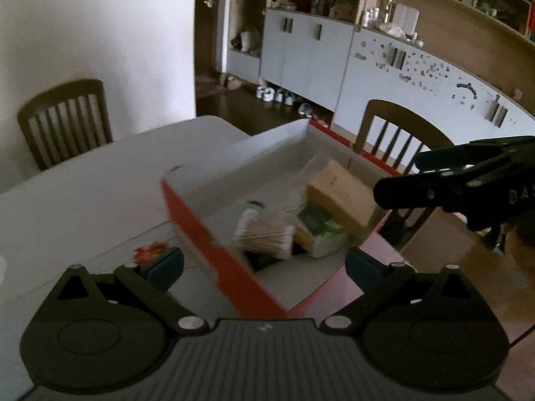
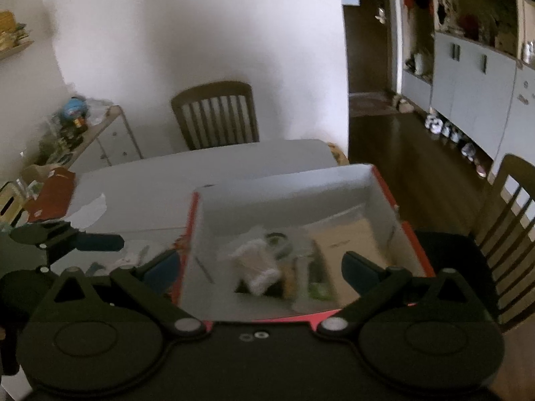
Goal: Organize objects
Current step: 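Withdraw both grippers from the shoebox back over the table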
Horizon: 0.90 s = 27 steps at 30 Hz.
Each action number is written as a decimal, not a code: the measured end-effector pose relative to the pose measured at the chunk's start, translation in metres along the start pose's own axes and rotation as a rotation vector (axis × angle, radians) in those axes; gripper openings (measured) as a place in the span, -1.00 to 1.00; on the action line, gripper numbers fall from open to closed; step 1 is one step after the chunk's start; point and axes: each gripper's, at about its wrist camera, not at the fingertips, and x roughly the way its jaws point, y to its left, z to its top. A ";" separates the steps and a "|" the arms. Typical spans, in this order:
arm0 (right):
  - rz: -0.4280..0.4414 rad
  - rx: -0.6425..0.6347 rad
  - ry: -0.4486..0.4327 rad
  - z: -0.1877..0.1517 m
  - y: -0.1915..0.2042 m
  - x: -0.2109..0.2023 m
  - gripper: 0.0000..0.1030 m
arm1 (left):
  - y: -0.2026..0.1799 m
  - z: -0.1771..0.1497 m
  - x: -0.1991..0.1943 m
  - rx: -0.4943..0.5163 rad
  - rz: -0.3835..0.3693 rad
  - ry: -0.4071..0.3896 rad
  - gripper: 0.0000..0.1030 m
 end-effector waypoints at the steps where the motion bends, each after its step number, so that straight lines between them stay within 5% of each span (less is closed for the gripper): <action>1: 0.003 -0.004 -0.005 -0.001 0.006 -0.001 1.00 | 0.004 -0.003 -0.005 -0.002 0.009 -0.007 1.00; 19: 0.083 -0.060 -0.070 -0.025 0.108 -0.003 1.00 | 0.116 -0.069 -0.061 -0.172 0.135 -0.030 1.00; 27: 0.070 -0.060 0.005 -0.027 0.144 0.025 1.00 | 0.152 -0.095 -0.070 -0.188 0.150 -0.054 1.00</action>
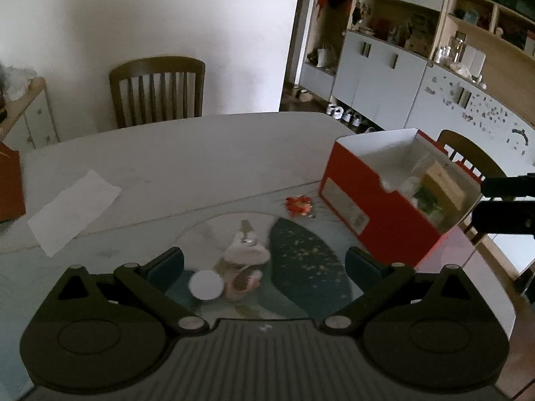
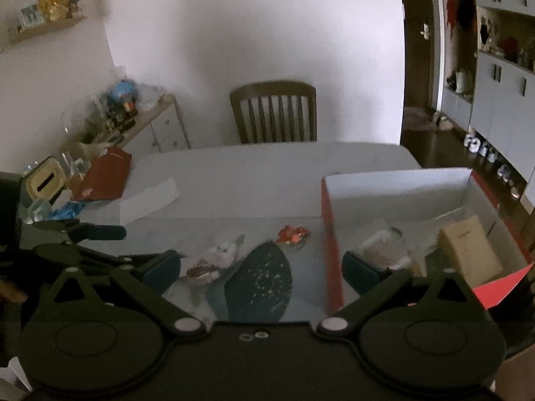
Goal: Organize objects
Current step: 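Withdraw both grippers from the shoebox back over the table, then grasp the white round container with the left gripper while the right grasps the white cloth item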
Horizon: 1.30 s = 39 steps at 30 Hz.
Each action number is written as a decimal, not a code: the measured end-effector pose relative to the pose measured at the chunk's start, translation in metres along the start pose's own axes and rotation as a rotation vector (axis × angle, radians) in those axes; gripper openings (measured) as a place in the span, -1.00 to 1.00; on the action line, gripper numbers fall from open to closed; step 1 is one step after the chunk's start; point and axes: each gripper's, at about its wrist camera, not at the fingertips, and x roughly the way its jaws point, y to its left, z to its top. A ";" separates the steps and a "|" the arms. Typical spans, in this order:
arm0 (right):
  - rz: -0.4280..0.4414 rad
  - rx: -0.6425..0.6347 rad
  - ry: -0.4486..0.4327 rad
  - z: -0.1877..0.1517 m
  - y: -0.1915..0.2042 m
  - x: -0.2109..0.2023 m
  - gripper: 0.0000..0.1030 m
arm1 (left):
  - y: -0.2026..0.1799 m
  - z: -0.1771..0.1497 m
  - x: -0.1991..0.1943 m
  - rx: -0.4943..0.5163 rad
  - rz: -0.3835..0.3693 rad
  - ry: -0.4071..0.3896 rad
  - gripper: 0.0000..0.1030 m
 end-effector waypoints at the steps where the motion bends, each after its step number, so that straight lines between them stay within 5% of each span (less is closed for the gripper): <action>1: -0.007 0.006 0.014 0.001 0.003 0.006 1.00 | 0.004 -0.002 0.000 0.008 0.001 0.002 1.00; 20: -0.042 -0.023 0.176 0.014 0.045 0.109 0.99 | 0.080 -0.041 0.064 0.054 0.045 0.127 1.00; 39: -0.044 -0.037 0.321 0.016 0.068 0.202 0.86 | 0.078 -0.048 0.108 0.129 0.053 0.120 0.99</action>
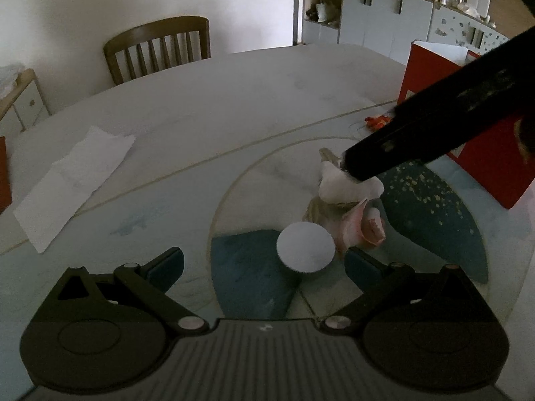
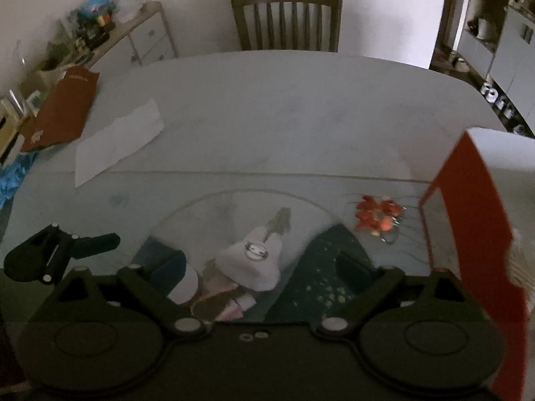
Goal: Organize objects
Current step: 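Grasp the white round container with the left gripper while the right grasps the white cloth item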
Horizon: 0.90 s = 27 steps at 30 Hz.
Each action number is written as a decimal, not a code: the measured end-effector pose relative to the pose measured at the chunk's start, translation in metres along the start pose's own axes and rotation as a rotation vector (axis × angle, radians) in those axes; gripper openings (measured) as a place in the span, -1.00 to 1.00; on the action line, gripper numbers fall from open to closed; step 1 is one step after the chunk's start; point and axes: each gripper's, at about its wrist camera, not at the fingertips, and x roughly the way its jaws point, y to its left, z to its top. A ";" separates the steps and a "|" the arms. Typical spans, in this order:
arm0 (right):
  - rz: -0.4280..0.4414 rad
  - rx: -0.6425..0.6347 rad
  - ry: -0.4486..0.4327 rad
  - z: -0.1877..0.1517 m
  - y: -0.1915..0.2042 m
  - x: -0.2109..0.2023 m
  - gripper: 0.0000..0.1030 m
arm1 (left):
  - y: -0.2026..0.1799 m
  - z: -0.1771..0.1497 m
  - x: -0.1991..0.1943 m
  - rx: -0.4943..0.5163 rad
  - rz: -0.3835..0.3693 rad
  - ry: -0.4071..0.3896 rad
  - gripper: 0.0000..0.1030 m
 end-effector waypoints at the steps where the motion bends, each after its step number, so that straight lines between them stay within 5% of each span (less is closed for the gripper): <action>1: 0.000 0.007 0.007 0.000 0.000 0.004 0.85 | 0.000 0.000 0.001 0.000 0.001 -0.004 0.99; 13: -0.006 0.039 0.080 -0.003 0.003 0.034 0.64 | -0.005 0.002 0.005 -0.027 0.003 -0.017 0.81; 17: -0.004 0.037 0.085 -0.003 0.004 0.036 0.52 | -0.006 0.002 0.006 -0.037 -0.012 -0.010 0.33; 25: -0.007 0.041 0.088 -0.003 0.002 0.036 0.12 | -0.006 0.003 0.007 -0.045 -0.014 -0.011 0.03; 27: -0.001 0.053 0.089 -0.002 0.001 0.035 -0.02 | -0.006 0.004 0.006 -0.042 -0.014 -0.013 -0.24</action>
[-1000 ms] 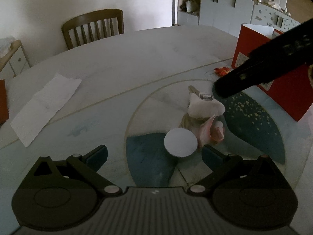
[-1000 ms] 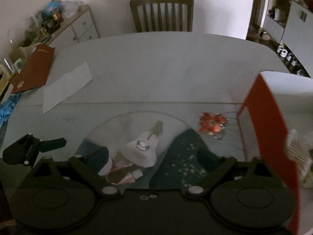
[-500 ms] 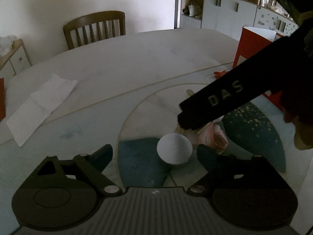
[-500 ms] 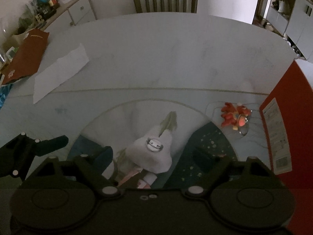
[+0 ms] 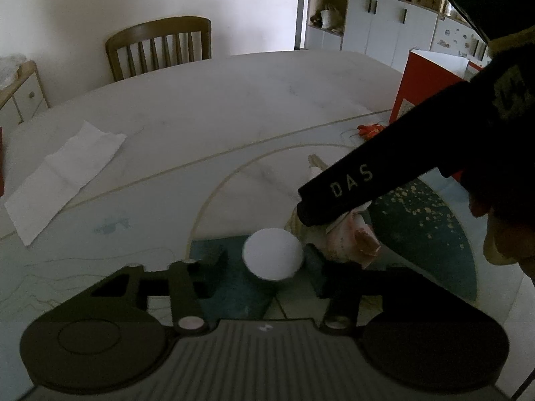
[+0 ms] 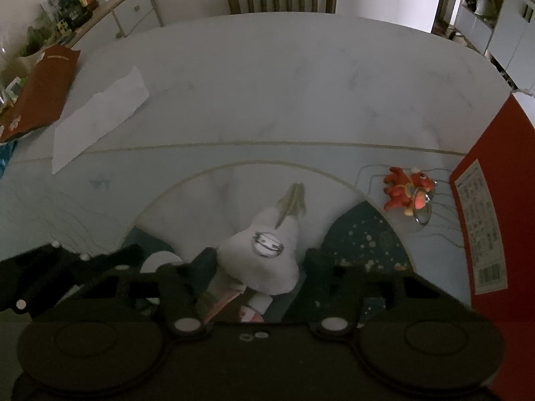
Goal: Organize objects
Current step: 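Grasp the white round container with the left gripper while the right grasps the white cloth item, then carry the white container and white cloth item over the red shoebox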
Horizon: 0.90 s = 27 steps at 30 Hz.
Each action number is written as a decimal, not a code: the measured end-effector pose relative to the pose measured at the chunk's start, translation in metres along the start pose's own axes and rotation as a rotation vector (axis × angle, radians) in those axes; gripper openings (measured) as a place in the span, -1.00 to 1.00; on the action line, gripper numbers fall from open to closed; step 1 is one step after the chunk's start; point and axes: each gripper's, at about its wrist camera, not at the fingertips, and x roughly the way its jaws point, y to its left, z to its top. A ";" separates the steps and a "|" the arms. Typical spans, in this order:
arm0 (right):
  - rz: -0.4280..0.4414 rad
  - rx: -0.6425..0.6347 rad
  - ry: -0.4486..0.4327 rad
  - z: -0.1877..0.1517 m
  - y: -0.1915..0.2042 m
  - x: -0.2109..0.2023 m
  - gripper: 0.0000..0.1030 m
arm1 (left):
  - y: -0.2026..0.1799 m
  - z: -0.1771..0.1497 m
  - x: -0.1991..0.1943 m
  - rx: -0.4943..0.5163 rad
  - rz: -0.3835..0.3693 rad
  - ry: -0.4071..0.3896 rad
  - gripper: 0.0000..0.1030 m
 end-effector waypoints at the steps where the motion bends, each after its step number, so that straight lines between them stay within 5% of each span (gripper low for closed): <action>1: 0.001 0.004 0.000 0.000 -0.001 0.000 -0.03 | 0.000 0.000 -0.001 0.003 0.002 0.001 -0.26; 27: 0.053 0.042 -0.100 -0.036 -0.037 -0.107 -0.07 | -0.005 0.013 -0.053 -0.049 -0.045 0.010 -0.26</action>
